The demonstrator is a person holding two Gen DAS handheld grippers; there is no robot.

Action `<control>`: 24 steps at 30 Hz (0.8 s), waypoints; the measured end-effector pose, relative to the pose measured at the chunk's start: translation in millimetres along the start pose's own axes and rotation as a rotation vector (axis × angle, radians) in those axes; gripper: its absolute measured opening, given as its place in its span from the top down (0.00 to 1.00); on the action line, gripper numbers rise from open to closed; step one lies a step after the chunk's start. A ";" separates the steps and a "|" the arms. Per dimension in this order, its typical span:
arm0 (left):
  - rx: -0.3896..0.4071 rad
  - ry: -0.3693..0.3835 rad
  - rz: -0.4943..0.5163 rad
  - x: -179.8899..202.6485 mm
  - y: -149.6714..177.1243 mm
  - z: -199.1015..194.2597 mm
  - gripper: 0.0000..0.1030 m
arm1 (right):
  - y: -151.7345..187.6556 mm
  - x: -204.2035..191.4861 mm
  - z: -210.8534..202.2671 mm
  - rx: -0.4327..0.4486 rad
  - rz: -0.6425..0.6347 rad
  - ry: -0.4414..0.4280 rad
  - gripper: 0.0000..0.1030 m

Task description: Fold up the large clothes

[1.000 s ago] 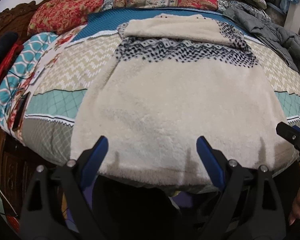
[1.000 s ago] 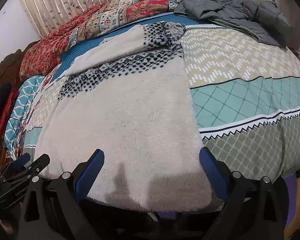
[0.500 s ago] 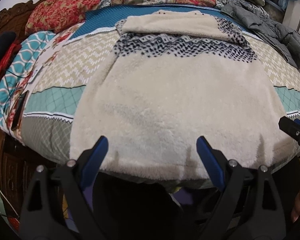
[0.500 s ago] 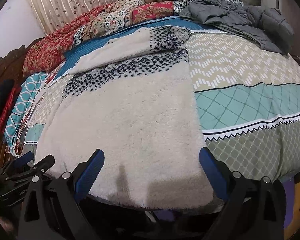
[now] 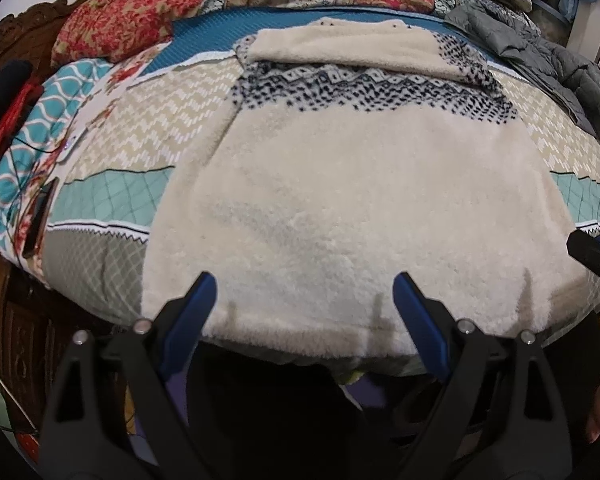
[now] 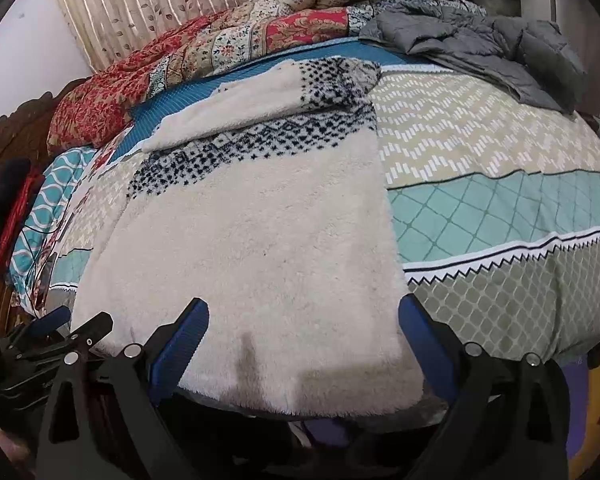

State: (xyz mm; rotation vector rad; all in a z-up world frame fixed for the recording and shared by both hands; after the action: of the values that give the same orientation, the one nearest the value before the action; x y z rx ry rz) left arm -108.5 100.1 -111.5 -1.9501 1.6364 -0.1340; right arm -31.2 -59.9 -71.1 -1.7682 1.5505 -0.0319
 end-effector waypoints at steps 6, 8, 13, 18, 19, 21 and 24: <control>0.010 -0.013 0.003 -0.9 -0.5 -3.3 0.16 | 0.6 0.7 1.2 -0.005 -0.002 0.000 0.17; 0.018 -0.023 0.000 -2.4 -1.3 -5.0 0.16 | 0.5 1.1 1.3 -0.005 -0.003 -0.001 0.17; 0.050 -0.053 -0.003 -5.5 -4.7 -11.4 0.16 | 0.7 1.1 2.9 -0.007 -0.007 0.000 0.17; 0.067 -0.068 -0.003 -7.4 -7.6 -13.9 0.16 | 0.9 0.3 3.7 -0.007 -0.009 0.000 0.17; 0.067 -0.068 -0.003 -7.1 -7.8 -13.9 0.16 | 0.9 0.5 4.2 -0.008 -0.010 0.001 0.17; 0.066 -0.068 -0.002 -6.9 -7.9 -13.7 0.16 | 0.9 1.1 5.7 -0.011 -0.010 0.000 0.17; 0.067 -0.070 -0.003 -6.6 -7.8 -13.7 0.16 | 0.2 2.5 6.7 -0.013 -0.010 0.000 0.17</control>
State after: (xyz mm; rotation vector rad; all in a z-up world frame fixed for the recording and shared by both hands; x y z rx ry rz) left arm -109.2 101.8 -94.5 -1.8858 1.5648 -0.1193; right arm -27.4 -58.5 -77.1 -1.7860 1.5450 -0.0262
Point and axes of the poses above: each gripper's, at about its wrist camera, not at the fingertips, and z roughly the way its jaws point, x to its right, y to its underside, the point moved 7 cm from there along z, roughly the way its jaws point, and after that the axes turned 13 degrees about -y, right-handed, at the moved point
